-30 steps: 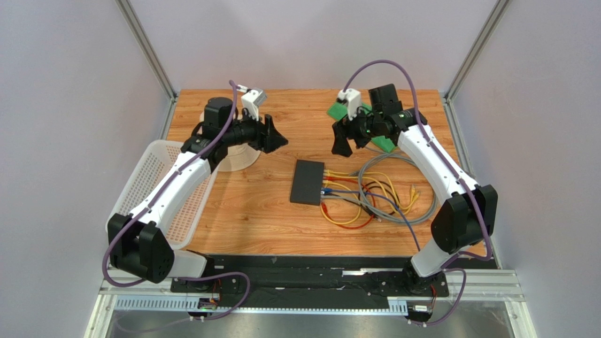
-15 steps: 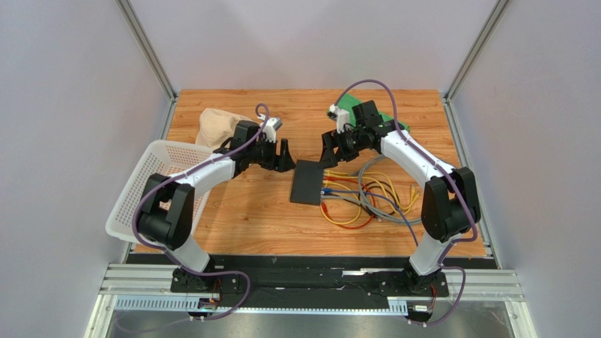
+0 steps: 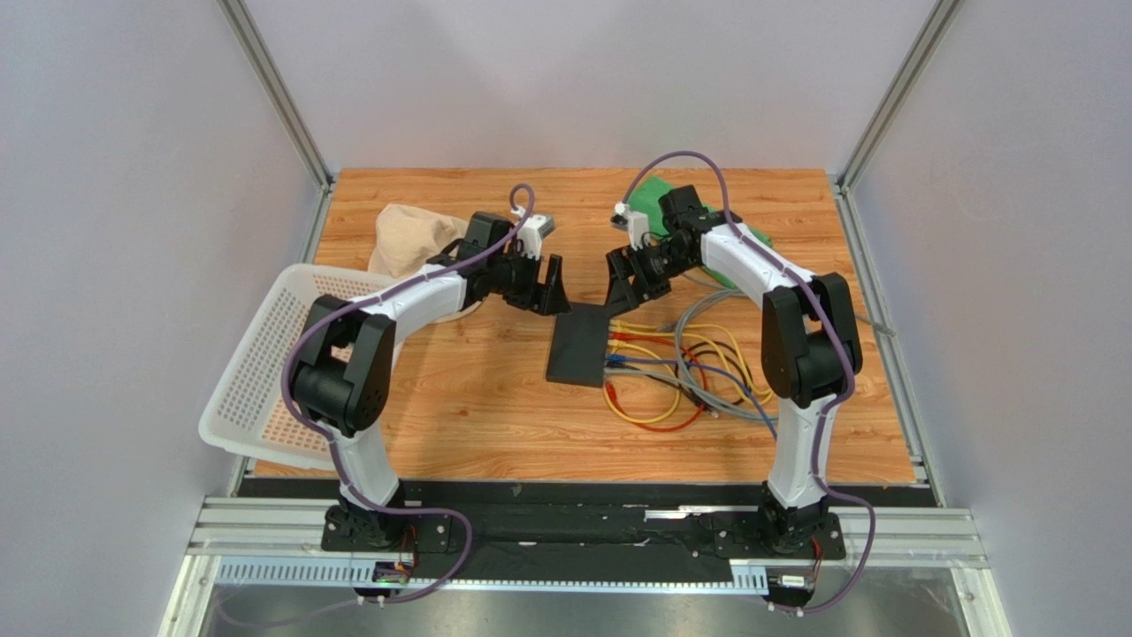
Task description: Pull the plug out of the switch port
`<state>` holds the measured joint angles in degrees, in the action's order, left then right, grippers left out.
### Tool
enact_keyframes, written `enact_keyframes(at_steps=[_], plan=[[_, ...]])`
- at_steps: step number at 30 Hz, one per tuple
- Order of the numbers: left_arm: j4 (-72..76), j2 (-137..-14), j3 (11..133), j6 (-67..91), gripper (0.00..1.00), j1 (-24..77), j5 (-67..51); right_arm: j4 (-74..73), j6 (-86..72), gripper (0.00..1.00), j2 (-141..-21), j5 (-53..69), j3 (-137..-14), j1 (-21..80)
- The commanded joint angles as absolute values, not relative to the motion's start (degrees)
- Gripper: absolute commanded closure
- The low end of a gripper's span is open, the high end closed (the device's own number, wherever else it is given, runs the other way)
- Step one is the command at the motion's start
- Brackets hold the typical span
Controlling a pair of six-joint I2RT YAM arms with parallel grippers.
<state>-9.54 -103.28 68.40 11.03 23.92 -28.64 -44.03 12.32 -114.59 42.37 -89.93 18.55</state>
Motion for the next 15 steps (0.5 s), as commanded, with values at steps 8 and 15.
enact_keyframes(at_steps=[8, 15], plan=[[-13.7, -108.0, 73.7, 6.4, 0.24, 25.0, -30.5, -59.5, 24.9, 0.36, -129.2, 51.5, -107.5, 15.2], [-15.7, -106.6, 73.4, 4.8, 0.26, 26.5, -29.0, -65.6, 29.3, 0.35, -132.9, 51.6, -109.7, 15.1]])
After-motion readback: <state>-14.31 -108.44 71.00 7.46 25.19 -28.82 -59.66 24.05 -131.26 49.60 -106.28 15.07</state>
